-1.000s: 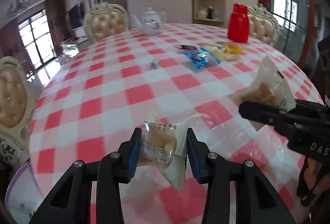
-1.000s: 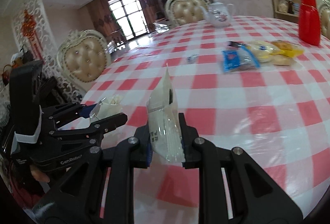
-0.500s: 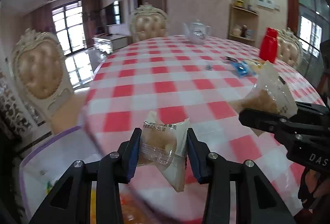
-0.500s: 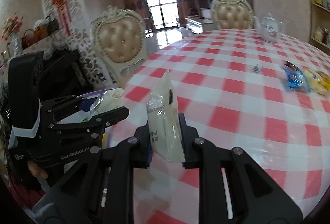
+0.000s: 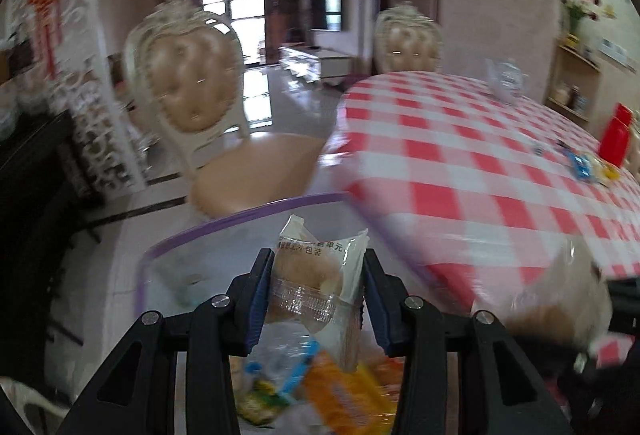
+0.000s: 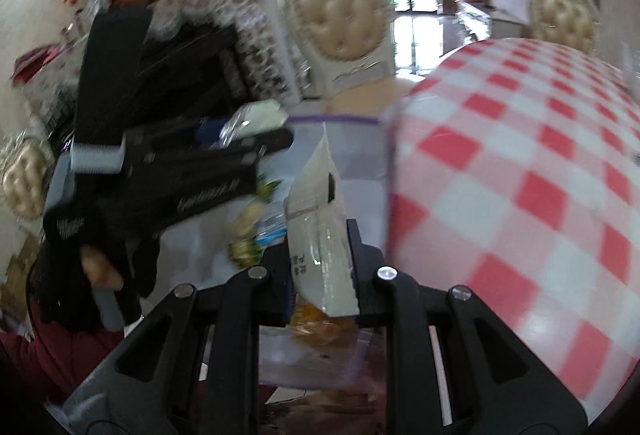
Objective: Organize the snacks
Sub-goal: 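Open both grippers to drop the packets into the clear bin, then grasp a small blue-white packet with the left gripper while the right grasps a blue cake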
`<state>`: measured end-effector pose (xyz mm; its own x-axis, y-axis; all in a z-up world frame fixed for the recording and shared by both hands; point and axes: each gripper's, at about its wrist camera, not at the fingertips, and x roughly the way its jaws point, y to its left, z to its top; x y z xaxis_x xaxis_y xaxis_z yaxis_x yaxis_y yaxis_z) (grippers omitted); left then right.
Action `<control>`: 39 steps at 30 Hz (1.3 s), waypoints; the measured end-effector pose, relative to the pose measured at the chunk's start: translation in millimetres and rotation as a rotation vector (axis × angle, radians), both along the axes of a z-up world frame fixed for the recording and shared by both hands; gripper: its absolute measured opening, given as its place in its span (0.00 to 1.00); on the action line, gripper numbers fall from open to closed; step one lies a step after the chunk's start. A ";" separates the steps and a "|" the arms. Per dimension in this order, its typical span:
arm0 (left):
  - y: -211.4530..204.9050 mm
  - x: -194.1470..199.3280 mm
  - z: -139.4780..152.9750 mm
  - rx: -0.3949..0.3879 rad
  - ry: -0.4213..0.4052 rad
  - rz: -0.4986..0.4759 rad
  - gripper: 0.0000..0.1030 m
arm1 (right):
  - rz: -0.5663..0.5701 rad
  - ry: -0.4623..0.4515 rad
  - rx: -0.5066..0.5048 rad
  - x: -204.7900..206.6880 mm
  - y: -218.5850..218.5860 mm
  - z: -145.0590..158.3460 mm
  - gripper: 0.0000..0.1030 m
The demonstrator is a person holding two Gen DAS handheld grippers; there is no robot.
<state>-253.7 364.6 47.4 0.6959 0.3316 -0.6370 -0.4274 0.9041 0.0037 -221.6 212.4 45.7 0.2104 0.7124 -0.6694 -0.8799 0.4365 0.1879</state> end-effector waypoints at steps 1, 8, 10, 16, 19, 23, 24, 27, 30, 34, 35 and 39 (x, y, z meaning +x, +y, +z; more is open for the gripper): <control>7.8 -3.2 -0.9 -0.001 0.003 0.027 0.44 | 0.015 0.000 -0.008 -2.7 6.1 -2.6 0.23; 34.6 -17.4 -4.3 0.001 0.000 0.170 0.79 | 0.083 0.003 0.003 -10.9 28.6 -7.3 0.68; 34.0 -21.7 0.0 0.023 -0.017 0.213 0.84 | 0.057 -0.001 0.044 -8.1 17.4 -2.0 0.77; 6.8 -1.4 10.4 -0.054 -0.044 0.154 0.84 | -0.043 -0.032 0.063 17.4 -33.1 8.6 0.77; -34.6 35.1 13.2 -0.131 -0.030 0.035 0.84 | -0.142 -0.046 0.046 41.8 -74.8 7.1 0.77; -107.5 105.2 17.6 -0.197 0.017 -0.171 0.84 | -0.344 -0.040 0.027 90.8 -153.7 4.2 0.77; -127.6 127.0 17.9 -0.211 0.025 -0.234 0.84 | -0.385 -0.035 0.022 102.5 -170.9 3.2 0.77; -175.3 182.7 14.5 -0.206 0.060 -0.348 0.84 | -0.516 -0.003 -0.006 140.2 -230.2 -5.4 0.77; -213.2 245.6 8.9 -0.175 0.087 -0.408 0.84 | -0.645 0.079 -0.011 179.2 -287.1 -18.2 0.77; -245.7 326.3 -6.1 -0.113 0.112 -0.448 0.84 | -0.731 0.119 0.014 207.0 -336.2 -19.7 0.77; -253.9 346.2 -11.1 -0.099 0.120 -0.462 0.84 | -0.744 0.119 0.020 212.1 -344.8 -18.8 0.77; -275.4 402.6 -26.0 -0.059 0.164 -0.493 0.84 | -0.781 0.142 0.028 235.0 -369.0 -19.6 0.77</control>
<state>148.9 89.2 21.5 0.6500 -0.0503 -0.7583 0.0510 0.9984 -0.0225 13.4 -156.6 26.1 0.5699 0.4114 -0.7113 -0.2883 0.9107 0.2957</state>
